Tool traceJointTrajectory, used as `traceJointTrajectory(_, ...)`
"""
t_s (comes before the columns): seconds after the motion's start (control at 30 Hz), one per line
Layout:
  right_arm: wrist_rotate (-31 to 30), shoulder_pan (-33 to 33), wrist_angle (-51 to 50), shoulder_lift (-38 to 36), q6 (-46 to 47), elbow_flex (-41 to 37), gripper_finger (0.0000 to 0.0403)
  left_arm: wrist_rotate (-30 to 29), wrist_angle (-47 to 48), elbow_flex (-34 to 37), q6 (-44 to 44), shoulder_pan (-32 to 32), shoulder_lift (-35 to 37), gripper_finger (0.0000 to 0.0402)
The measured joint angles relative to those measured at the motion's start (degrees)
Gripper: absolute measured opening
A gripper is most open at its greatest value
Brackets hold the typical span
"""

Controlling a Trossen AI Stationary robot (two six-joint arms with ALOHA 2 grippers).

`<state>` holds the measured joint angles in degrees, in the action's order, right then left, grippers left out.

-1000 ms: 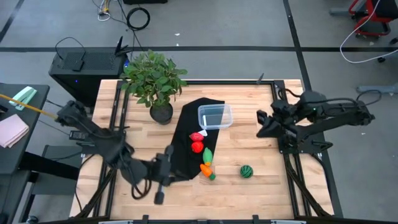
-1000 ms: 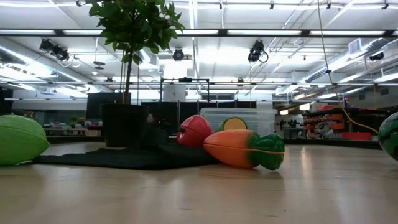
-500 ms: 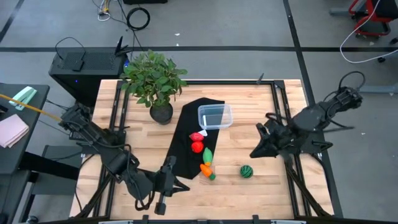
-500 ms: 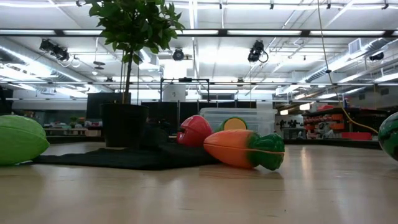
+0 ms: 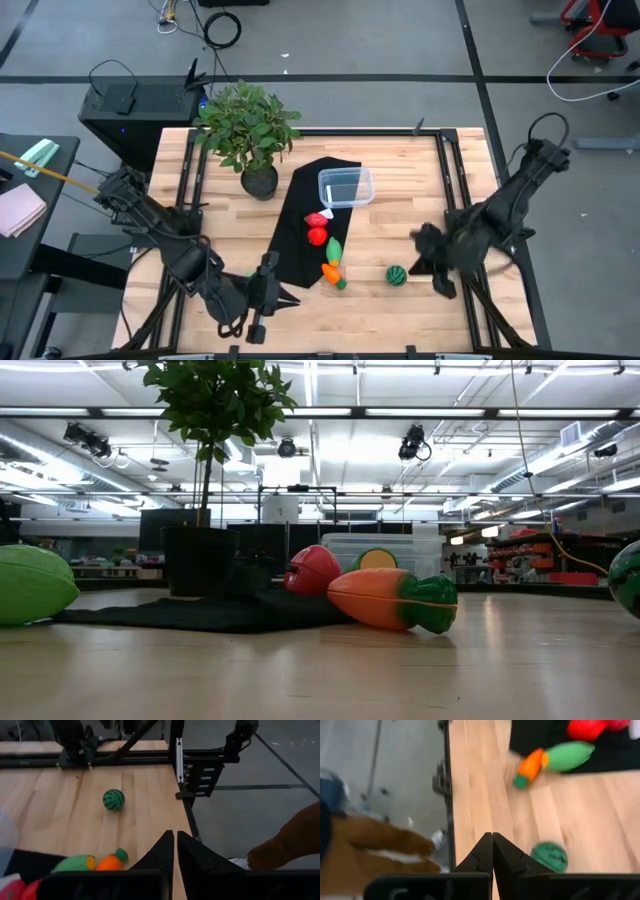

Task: Pick and placing Produce into tupperware
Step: Put the watermelon into the transparent bin

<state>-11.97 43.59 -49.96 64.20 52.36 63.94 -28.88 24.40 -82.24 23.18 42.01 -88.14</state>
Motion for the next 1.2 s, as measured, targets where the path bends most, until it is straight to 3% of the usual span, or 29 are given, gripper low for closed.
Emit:
traceJointTrajectory(0.33,3.67,3.56,-0.21,8.73,-15.23,-4.99,0.0019,0.0,-0.04,0.0,0.23,-0.42,0.0,0.0009)
traceJointTrajectory(0.63,4.83,-0.3,1.48,13.93,-22.92,-5.12,0.0029,-0.02,-0.06,0.0,1.07,-1.85,0.02,0.003)
traceJointTrajectory(0.8,7.64,-4.1,2.37,16.25,-22.96,-5.12,0.0085,0.2,0.38,0.0,3.24,-2.71,0.02,0.0044)
traceJointTrajectory(1.2,10.35,-7.16,1.71,22.28,-30.3,-5.12,0.0283,0.22,4.75,0.02,6.12,-2.7,0.04,0.0079)
